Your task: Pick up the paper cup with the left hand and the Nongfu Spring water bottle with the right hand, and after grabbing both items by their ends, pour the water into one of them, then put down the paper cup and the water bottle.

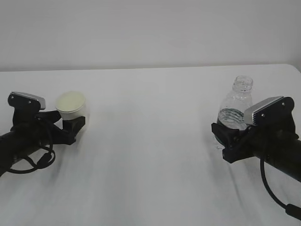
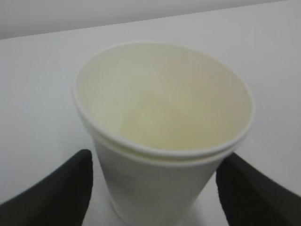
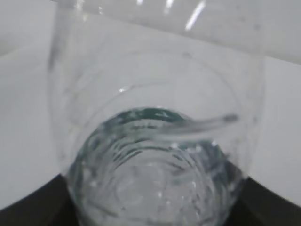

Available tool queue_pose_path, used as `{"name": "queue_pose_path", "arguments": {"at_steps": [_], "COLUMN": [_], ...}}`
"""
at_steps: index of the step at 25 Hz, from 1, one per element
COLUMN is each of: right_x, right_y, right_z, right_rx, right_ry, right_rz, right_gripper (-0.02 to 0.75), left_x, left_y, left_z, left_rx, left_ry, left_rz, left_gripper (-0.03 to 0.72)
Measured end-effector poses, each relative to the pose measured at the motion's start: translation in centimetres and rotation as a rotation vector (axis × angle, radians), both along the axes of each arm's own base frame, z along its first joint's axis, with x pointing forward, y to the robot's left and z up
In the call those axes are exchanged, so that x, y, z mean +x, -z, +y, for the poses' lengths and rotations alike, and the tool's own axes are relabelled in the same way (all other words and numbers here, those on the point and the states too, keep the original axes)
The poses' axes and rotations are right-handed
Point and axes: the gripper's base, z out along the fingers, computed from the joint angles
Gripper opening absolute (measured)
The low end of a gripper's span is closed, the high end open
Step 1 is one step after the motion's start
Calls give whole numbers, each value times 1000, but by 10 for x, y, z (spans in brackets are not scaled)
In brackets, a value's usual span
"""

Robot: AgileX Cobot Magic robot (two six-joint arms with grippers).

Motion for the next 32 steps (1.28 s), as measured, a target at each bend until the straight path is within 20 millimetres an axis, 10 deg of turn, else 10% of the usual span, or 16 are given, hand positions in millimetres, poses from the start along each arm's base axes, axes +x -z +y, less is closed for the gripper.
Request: {"name": "queue_pose_path", "arguments": {"at_steps": [32], "right_x": [0], "right_y": [0], "right_z": [0], "right_rx": [0], "right_ry": [-2], "right_rz": [0], "right_gripper": [467], "left_x": [35], "left_y": [6], "left_z": [-10], "left_rx": [-28], "left_ry": [52], "left_rz": [-63], "left_gripper": [503]}}
